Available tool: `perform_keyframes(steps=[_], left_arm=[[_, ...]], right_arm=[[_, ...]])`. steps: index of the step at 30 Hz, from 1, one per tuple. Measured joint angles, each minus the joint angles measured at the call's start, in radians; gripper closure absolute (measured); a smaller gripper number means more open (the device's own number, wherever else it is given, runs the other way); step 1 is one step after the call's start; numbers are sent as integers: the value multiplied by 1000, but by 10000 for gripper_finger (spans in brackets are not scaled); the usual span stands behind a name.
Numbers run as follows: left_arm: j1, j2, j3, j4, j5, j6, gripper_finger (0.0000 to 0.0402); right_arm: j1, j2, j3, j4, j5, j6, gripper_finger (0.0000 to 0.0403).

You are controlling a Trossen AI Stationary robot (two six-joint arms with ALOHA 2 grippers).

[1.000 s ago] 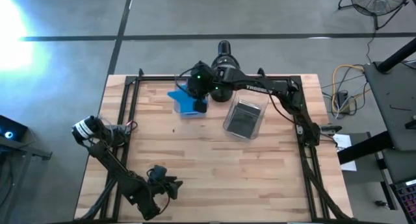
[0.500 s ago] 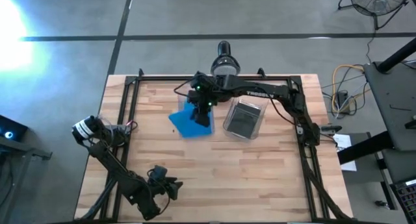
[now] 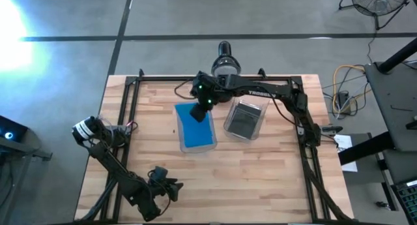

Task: Pick & place jewel cases by type
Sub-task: Put the blue CD case into the left transparent bin

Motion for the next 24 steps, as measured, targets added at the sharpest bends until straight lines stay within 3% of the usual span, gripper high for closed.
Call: perform_keyframes(steps=[6, 13, 18, 24], left_arm=[[0, 0, 0, -1, -2, 44, 188], [0, 0, 0, -2, -3, 49, 188], [0, 0, 0, 3, -3, 48, 188], [0, -2, 0, 3, -14, 68, 188]], right_arm=[[7, 5, -97, -16, -70, 150, 378], [-2, 6, -295, 303, -217, 412, 333], [-2, -1, -292, 154, -100, 287, 277], [1, -4, -124, -170, 179, 28, 206]])
